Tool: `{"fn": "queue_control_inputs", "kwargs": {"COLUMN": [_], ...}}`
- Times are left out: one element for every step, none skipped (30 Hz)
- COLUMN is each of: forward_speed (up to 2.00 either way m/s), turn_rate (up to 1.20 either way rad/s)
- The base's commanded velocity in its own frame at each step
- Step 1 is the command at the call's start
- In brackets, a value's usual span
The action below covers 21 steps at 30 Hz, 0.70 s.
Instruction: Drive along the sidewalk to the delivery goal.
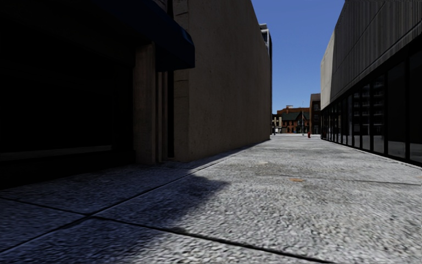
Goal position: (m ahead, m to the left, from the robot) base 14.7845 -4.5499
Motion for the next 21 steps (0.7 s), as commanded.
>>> {"fn": "queue_control_inputs", "kwargs": {"forward_speed": [2.0,2.0,2.0,2.0,2.0,2.0,2.0,2.0,2.0,2.0,2.0,2.0,2.0,2.0,2.0,2.0,2.0,2.0,2.0,2.0,2.0], "turn_rate": [0.0,0.0,0.0,-0.06,-0.06,-0.53,-0.78,-0.86,-0.89,-0.89,-0.89,-0.89,-0.88,-0.43,-0.43,-0.01,0.0,0.0,0.0,0.0,0.0]}}
